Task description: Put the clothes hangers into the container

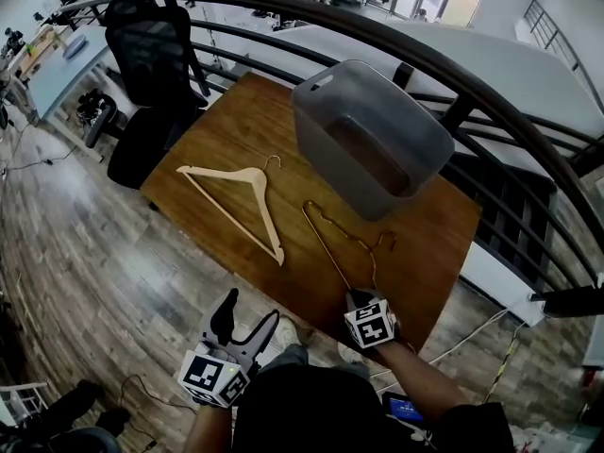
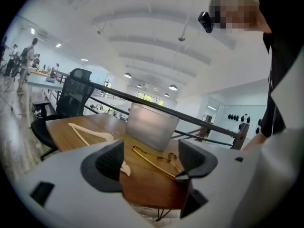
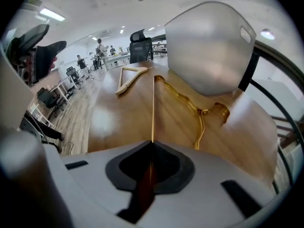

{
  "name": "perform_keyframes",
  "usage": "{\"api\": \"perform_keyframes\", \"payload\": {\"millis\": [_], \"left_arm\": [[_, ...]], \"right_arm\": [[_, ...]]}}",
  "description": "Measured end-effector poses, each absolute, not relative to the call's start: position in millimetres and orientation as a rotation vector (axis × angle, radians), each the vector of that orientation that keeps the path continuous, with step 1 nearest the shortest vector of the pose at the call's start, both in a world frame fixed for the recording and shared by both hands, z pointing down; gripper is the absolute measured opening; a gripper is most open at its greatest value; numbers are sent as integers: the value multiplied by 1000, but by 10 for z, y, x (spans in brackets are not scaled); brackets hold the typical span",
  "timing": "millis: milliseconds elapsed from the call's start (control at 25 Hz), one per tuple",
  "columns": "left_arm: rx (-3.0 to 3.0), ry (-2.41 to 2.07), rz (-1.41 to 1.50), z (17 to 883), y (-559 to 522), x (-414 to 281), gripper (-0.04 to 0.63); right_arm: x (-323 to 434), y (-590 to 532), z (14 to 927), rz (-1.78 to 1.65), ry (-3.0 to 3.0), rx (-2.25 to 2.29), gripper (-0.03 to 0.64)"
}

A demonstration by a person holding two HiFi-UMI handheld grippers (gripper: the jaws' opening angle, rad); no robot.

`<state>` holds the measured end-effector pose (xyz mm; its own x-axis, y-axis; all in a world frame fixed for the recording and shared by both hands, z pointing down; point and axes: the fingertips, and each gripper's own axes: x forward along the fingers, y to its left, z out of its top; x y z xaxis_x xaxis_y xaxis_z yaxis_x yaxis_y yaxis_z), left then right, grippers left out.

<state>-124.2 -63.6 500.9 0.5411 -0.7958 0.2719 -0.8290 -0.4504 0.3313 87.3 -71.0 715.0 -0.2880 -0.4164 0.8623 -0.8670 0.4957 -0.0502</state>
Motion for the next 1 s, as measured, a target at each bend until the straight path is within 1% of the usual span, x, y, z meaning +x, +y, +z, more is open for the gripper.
{"api": "perform_keyframes", "payload": {"millis": [200,440,600,760,1000], "left_arm": [[2359,-1299,106,5068,-649,-1325,350],[2402,-1217,104,5064,-749,-1259,350],[2440,-1161,75,5013,-810,-1216,350],[2477,-1113,67,4949,-866,-1123,350],[2528,-1047,38,4816,-937,-1009,350]], "right_arm": [[746,-617,6903,661,-1948,1066,8],[657,-592,6492,815,-2031,1139,8],[615,-570,6184,840,-2088,1168,8],[541,-526,5836,811,-2152,1167,8],[510,-539,5264,661,-2200,1236,8]]}}
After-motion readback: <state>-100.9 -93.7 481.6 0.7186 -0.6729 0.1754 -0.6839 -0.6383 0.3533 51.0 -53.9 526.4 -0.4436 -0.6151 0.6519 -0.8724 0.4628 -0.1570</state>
